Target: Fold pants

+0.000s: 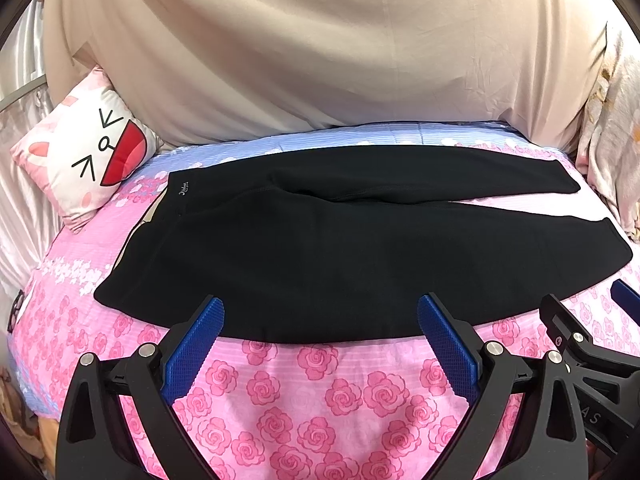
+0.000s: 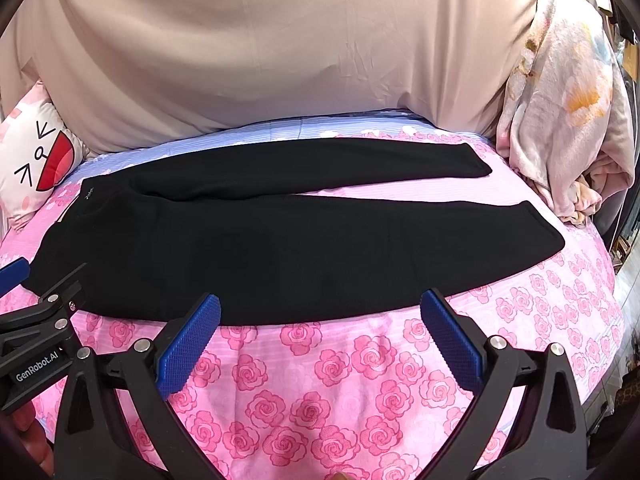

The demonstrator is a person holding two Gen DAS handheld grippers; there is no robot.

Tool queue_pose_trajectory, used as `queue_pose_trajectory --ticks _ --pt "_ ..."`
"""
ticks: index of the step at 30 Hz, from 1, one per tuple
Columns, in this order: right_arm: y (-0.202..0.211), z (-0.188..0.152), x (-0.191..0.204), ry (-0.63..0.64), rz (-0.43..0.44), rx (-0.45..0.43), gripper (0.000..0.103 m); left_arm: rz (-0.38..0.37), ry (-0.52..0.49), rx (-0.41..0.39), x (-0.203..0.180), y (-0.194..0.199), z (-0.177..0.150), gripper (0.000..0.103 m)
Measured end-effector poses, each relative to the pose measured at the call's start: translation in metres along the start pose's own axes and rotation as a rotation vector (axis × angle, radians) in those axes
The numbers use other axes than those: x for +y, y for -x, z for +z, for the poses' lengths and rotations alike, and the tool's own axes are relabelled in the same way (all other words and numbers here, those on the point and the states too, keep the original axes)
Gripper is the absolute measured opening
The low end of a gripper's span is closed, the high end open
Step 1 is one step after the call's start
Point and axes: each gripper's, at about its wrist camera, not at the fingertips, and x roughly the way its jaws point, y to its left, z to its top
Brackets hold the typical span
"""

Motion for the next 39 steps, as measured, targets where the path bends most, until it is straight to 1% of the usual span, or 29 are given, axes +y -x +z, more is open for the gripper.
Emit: queue_pose_trajectory --ticks 39 --pt "-0.0023 -0.0036 -0.0053 -0.004 0.002 0.003 0.098 0.000 -0.002 0.004 -0.0021 -0.0008 -0.0011 0.096"
